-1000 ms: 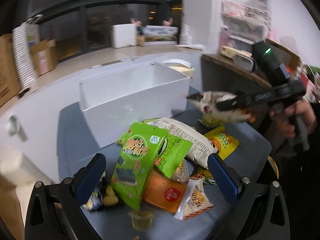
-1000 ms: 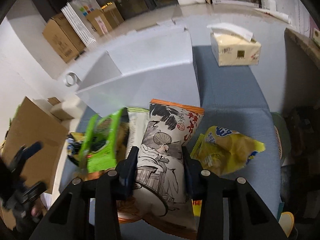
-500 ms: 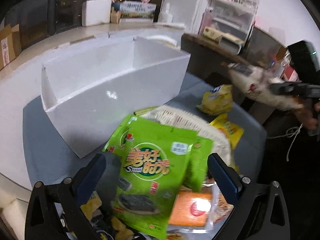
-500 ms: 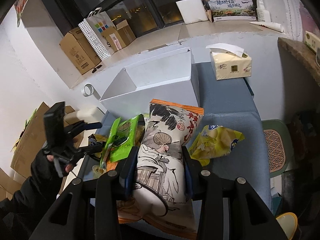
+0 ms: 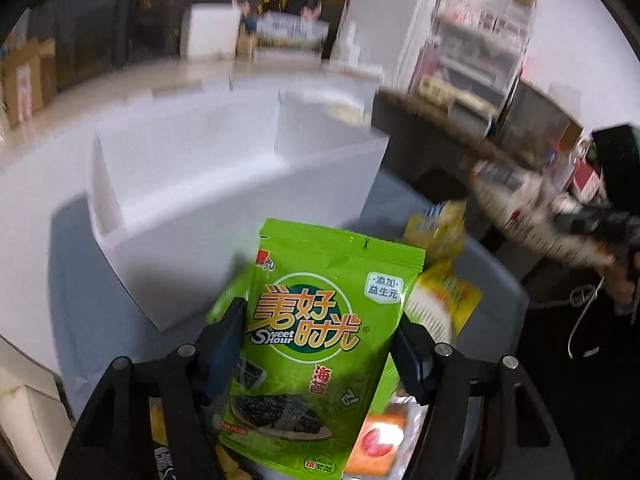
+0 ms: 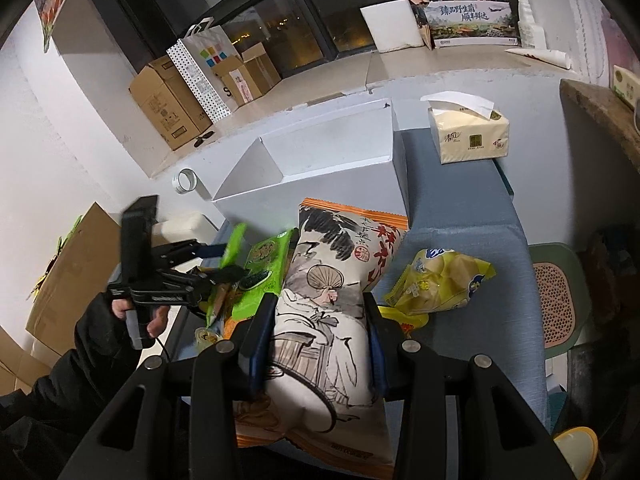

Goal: Organize snacks
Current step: 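Grasp the green seaweed bag with the left tool while the right tool carries its bag, then lower both bags into the white box and open both tools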

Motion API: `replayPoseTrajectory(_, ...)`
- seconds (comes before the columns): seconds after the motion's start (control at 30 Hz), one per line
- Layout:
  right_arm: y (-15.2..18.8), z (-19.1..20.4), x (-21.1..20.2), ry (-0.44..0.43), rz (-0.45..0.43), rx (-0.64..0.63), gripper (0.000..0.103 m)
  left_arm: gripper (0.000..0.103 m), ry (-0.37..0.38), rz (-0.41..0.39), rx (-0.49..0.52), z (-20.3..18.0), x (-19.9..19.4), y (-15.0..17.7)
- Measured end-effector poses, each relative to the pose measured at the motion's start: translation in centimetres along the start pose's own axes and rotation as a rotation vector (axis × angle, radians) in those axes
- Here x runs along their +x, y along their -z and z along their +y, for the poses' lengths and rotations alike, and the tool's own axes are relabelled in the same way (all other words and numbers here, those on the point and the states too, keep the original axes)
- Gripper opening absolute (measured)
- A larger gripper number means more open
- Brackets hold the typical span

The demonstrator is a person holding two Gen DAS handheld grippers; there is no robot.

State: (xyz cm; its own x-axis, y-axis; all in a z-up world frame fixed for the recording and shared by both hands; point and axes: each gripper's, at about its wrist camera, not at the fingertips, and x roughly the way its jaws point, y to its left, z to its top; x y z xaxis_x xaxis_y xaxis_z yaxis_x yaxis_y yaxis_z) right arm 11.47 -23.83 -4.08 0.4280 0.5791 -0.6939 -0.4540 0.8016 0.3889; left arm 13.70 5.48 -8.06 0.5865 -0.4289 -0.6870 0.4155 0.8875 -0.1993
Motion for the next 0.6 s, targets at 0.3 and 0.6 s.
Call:
replayPoseTrajectory(0.3, -2.6, 2.1, 0.4, 0.0, -0.098, -0.083, 0.044, 0.072, -0.123, -0.219, -0.209, -0.8, -5.8, -7.0)
replayPoseTrajectory(0.6, -12.3, 3.7, 8.3, 0.123, -0.141, -0.214, 0.044, 0.072, -0.309, -0.14, -0.39, 7.0, -0.9, -14.1)
